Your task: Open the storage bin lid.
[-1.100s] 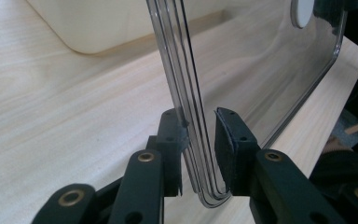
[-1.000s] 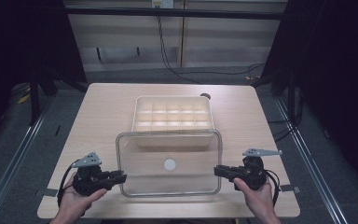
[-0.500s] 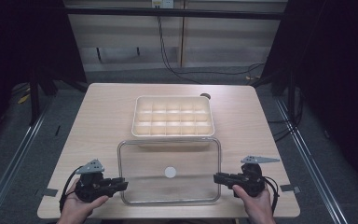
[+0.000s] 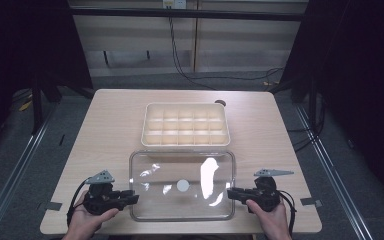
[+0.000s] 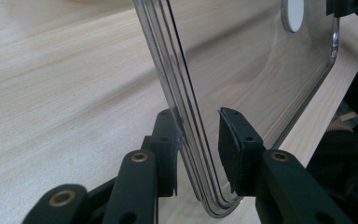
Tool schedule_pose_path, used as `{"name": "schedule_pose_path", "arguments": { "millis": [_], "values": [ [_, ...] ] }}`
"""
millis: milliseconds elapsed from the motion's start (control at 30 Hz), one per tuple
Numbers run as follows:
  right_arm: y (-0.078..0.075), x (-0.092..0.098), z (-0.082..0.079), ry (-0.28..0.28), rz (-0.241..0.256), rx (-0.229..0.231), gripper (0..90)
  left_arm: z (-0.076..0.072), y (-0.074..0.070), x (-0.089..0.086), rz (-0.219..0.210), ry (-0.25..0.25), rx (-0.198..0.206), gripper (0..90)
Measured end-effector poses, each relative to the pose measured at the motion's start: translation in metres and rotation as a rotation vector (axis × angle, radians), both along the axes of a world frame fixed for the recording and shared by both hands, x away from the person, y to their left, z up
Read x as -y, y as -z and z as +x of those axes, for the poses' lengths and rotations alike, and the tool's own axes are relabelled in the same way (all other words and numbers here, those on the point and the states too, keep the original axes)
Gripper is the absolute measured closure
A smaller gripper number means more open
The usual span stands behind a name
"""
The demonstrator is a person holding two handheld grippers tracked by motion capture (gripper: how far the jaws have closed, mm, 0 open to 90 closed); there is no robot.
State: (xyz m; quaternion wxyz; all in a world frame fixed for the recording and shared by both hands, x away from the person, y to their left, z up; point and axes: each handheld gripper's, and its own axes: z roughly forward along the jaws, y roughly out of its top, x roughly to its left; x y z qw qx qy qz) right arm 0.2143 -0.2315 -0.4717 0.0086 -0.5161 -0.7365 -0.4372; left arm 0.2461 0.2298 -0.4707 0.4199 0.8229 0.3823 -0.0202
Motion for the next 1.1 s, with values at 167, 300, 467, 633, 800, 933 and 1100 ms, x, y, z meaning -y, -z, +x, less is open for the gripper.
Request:
{"name": "schedule_pose_path", "arguments": {
  "millis": [167, 300, 467, 633, 800, 933, 1100],
  "values": [
    [0.005, -0.004, 0.003, 0.0, -0.032, -0.02, 68.1, 0.004, 0.005, 0.003, 0.012, 0.0, -0.022, 63.4],
    [0.007, -0.004, 0.005, 0.0, -0.035, -0.029, 67.2, 0.008, 0.008, 0.002, -0.006, 0.007, -0.053, 63.5],
    [0.011, -0.006, 0.008, 0.001, -0.054, -0.043, 63.6, 0.01, 0.01, 0.003, 0.014, 0.009, -0.055, 62.2],
    [0.014, -0.008, 0.014, 0.006, -0.08, -0.055, 60.4, 0.018, 0.013, 0.004, 0.027, 0.017, -0.079, 61.4],
    [0.019, -0.008, 0.016, 0.016, -0.099, -0.077, 57.1, 0.025, 0.016, 0.005, 0.046, 0.016, -0.092, 61.3],
    [0.02, -0.008, 0.017, 0.017, -0.108, -0.076, 56.2, 0.026, 0.019, 0.004, 0.035, 0.006, -0.109, 61.2],
    [0.02, -0.011, 0.017, 0.033, -0.119, -0.081, 52.6, 0.028, 0.021, 0.006, 0.044, 0.014, -0.112, 59.5]
  ]
}}
